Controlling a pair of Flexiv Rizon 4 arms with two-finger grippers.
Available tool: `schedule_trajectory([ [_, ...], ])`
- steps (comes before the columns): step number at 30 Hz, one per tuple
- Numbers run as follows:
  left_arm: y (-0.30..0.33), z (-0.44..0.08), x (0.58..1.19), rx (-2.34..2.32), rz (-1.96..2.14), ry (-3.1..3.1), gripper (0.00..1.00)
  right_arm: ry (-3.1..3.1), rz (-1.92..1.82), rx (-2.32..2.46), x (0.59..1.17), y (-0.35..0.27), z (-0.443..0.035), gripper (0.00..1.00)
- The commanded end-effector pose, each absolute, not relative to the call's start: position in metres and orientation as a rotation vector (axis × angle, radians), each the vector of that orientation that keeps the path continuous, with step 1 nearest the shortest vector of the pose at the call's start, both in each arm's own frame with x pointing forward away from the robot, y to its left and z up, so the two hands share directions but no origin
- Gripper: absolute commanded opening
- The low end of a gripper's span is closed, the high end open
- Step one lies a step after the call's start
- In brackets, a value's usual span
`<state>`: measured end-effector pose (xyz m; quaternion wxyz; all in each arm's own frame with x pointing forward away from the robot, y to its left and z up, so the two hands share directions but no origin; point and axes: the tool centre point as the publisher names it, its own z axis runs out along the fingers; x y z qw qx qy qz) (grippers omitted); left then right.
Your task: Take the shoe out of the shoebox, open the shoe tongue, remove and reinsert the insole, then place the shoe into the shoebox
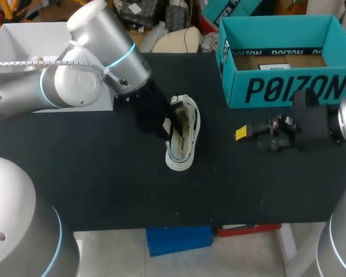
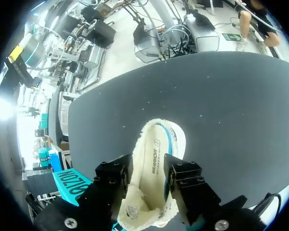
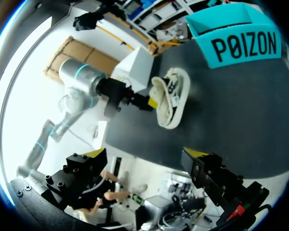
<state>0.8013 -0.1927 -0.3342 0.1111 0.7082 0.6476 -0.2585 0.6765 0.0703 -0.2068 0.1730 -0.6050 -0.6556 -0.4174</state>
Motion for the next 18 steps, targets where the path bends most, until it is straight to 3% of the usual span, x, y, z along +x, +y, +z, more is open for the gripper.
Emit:
schedule_trajectory([
  [1,-0.191,-0.339,0.803,2.136,-0.704,1.955,0.00,-1.861,-1.182,-1.718,0.676,0.070,-0.206,1.00],
  [18,-0.193,-0.372,0.811,2.198,-0.628,1.991,0.00,-1.861,-1.182,-1.718,0.676,0.070,-0.206,1.00],
])
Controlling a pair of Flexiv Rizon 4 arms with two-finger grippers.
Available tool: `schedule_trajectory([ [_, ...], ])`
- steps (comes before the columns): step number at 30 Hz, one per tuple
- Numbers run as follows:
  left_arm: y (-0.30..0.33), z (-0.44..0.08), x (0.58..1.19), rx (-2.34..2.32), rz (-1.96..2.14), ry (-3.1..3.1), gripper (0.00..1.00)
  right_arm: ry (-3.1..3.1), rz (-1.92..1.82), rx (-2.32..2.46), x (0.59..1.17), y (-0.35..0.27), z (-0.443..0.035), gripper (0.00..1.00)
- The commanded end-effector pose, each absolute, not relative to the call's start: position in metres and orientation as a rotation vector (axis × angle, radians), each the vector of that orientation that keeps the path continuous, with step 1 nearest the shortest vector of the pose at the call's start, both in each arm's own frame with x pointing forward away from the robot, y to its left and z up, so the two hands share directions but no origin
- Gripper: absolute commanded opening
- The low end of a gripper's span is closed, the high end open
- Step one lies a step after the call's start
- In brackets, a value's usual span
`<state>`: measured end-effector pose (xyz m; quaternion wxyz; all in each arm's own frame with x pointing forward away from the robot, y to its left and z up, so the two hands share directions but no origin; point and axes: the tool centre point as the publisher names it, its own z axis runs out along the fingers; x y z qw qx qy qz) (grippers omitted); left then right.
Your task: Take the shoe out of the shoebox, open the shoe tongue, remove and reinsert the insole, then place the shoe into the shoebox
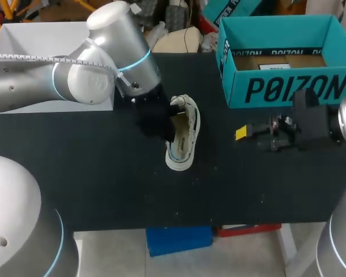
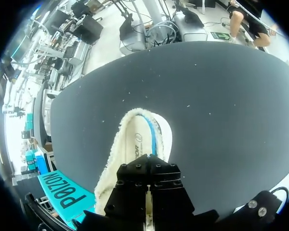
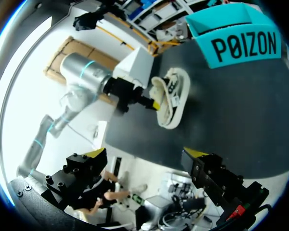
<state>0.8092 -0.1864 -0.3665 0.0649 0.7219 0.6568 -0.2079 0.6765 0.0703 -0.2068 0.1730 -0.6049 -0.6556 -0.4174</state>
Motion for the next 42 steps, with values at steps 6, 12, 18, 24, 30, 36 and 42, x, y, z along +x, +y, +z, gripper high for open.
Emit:
schedule_trajectory([
  [6,-0.196,-0.383,0.804,2.235,-0.643,1.999,0.00,-1.861,-1.182,-1.718,0.676,0.070,-0.206,1.00],
  [12,-0.201,-0.397,0.801,2.300,-0.635,2.003,0.00,-1.861,-1.182,-1.718,0.676,0.070,-0.206,1.00],
  [18,-0.205,-0.405,0.798,2.342,-0.640,2.000,0.00,-1.861,-1.182,-1.718,0.676,0.070,-0.206,1.00],
  [24,-0.206,-0.412,0.797,2.374,-0.629,2.006,0.00,-1.861,-1.182,-1.718,0.676,0.070,-0.206,1.00],
  [30,-0.205,-0.411,0.796,2.394,-0.622,2.003,0.00,-1.861,-1.182,-1.718,0.676,0.070,-0.206,1.00],
  [36,-0.199,-0.386,0.797,2.352,-0.639,1.998,0.00,-1.861,-1.182,-1.718,0.676,0.070,-0.206,1.00],
  [42,-0.189,-0.353,0.802,2.320,-0.646,1.980,0.23,-1.861,-1.182,-1.718,0.676,0.070,-0.206,1.00],
])
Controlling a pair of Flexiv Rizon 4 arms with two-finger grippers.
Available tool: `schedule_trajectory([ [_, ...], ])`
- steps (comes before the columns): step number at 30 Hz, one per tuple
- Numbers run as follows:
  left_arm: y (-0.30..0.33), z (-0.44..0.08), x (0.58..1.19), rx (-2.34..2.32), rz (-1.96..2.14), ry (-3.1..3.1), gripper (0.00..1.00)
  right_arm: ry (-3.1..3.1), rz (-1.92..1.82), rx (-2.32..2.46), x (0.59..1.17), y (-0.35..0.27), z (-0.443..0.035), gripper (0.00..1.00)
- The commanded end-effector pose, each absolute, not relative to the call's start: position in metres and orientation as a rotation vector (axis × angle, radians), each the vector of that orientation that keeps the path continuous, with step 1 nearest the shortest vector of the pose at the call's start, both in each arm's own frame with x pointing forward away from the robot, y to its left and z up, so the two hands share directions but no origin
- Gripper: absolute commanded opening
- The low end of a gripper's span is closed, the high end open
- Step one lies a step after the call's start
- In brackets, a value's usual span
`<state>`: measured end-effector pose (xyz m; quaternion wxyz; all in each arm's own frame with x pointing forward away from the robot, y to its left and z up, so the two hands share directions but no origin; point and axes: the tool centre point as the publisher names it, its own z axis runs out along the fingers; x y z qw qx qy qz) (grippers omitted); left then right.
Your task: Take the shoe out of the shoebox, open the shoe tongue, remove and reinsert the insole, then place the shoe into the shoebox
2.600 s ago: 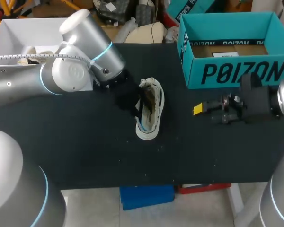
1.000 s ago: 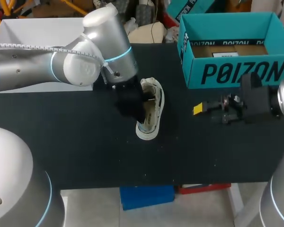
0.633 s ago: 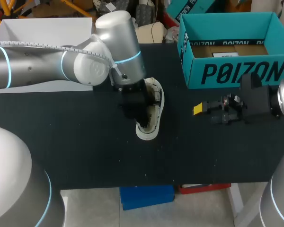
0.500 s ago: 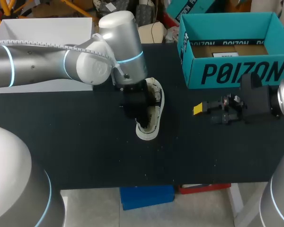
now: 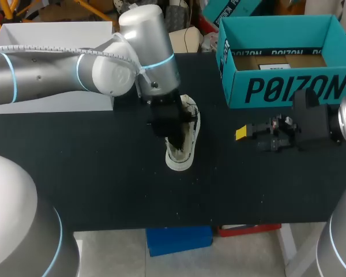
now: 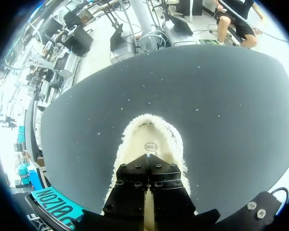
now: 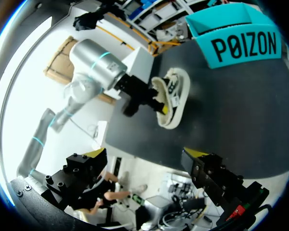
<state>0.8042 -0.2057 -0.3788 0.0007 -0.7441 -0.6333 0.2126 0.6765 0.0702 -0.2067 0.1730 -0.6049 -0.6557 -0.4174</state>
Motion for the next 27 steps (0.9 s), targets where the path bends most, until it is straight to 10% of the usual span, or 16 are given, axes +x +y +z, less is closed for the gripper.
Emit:
schedule_trajectory([
  [1,-0.187,-0.349,0.803,-2.363,0.654,-2.017,0.25,-1.861,-1.182,-1.718,0.676,0.070,-0.206,1.00],
  [12,-0.171,-0.322,0.823,-2.388,0.676,-2.069,0.80,-1.861,-1.182,-1.718,0.676,0.070,-0.206,1.00],
  [27,-0.162,-0.338,0.845,-2.402,0.690,-2.092,0.84,-1.861,-1.182,-1.718,0.676,0.070,-0.206,1.00],
])
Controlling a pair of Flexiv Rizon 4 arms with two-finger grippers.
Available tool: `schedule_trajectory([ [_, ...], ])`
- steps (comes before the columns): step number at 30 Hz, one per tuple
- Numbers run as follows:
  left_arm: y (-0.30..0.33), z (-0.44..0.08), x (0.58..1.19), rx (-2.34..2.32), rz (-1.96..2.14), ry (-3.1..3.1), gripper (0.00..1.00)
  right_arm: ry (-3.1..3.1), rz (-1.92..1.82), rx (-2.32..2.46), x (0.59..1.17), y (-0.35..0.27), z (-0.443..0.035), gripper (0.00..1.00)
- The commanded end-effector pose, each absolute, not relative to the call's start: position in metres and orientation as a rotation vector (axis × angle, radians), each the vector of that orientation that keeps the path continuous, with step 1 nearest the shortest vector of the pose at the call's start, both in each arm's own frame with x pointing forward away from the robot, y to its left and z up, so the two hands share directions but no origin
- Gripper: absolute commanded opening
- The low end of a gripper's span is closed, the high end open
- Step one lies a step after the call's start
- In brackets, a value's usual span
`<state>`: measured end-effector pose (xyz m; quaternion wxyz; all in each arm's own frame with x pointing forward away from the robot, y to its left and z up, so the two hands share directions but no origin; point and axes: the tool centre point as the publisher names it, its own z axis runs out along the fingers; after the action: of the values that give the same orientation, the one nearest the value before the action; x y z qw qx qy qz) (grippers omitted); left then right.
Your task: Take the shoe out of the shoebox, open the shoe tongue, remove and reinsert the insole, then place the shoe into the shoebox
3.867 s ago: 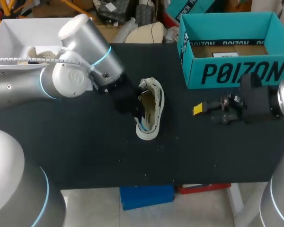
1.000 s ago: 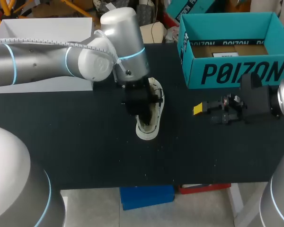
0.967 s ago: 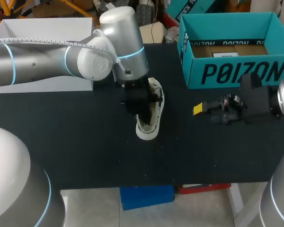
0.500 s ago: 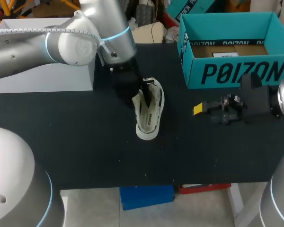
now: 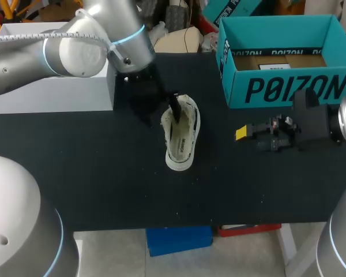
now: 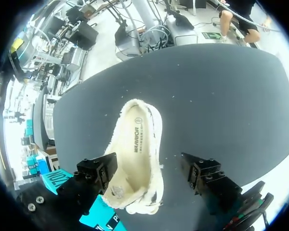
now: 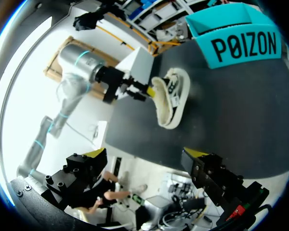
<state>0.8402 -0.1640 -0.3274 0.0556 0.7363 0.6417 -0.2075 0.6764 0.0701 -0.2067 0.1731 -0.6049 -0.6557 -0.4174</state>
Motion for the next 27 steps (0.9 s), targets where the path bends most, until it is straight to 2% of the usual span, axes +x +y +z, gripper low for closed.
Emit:
schedule_trajectory([
  [1,-0.161,-0.341,0.846,2.228,-0.639,1.943,0.84,-1.861,-1.182,-1.718,0.676,0.070,-0.206,1.00],
  [14,-0.169,-0.369,0.867,2.241,-0.578,1.931,0.73,-1.861,-1.182,-1.718,0.676,0.070,-0.206,1.00],
  [23,-0.175,-0.383,0.871,2.285,-0.528,1.964,0.71,-1.861,-1.182,-1.718,0.676,0.070,-0.206,1.00],
  [26,-0.176,-0.386,0.871,2.289,-0.527,1.967,0.66,-1.861,-1.182,-1.718,0.676,0.070,-0.206,1.00],
  [27,-0.177,-0.387,0.871,2.290,-0.527,1.969,0.61,-1.861,-1.182,-1.718,0.676,0.070,-0.206,1.00],
])
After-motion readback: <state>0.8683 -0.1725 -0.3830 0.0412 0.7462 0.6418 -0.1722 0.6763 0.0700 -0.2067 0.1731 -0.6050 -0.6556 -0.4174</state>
